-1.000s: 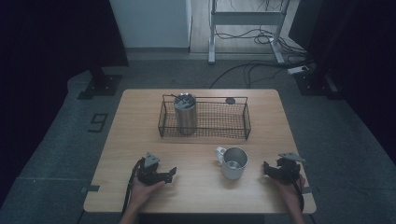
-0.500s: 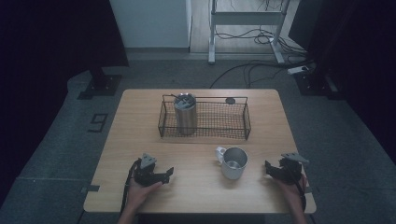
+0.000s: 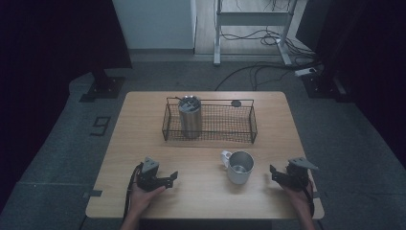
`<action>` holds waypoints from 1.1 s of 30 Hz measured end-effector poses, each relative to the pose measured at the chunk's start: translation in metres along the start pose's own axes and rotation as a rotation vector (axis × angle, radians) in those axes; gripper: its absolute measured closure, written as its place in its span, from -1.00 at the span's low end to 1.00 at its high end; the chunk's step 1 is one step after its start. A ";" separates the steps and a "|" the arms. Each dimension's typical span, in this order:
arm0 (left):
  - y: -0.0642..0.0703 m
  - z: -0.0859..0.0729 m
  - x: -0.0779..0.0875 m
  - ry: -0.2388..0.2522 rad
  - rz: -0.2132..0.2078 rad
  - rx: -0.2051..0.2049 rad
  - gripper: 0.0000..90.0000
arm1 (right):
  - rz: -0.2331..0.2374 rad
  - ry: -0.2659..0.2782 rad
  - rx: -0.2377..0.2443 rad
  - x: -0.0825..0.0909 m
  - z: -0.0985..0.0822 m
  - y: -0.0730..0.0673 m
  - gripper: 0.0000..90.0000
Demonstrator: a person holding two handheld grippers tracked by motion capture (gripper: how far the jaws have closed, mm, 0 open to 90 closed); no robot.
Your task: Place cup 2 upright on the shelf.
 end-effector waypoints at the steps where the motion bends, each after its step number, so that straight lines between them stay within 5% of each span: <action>1: 0.000 0.000 0.000 0.000 0.000 -0.002 -0.80 | 0.013 0.006 0.001 0.002 0.002 -0.003 -0.65; 5: 0.000 -0.001 0.000 -0.003 0.001 -0.002 -0.80 | 0.079 0.038 -0.028 0.007 0.008 -0.011 -0.65; 16: 0.004 0.000 0.000 -0.004 -0.014 0.004 -0.80 | 0.163 0.081 -0.015 0.021 0.022 -0.033 -0.66; 33: 0.001 0.000 0.000 -0.009 -0.012 0.008 -0.80 | 0.254 0.126 0.059 0.036 0.044 -0.081 -0.70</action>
Point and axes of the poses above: each handheld gripper's, and its own axes: x roughly backward along the jaws, z roughly out of its top, y roughly to its right, the point moved 8 cm from there along -x, roughly forward along the jaws, and after that the axes turned 12 degrees about z, right-handed, at the moved point
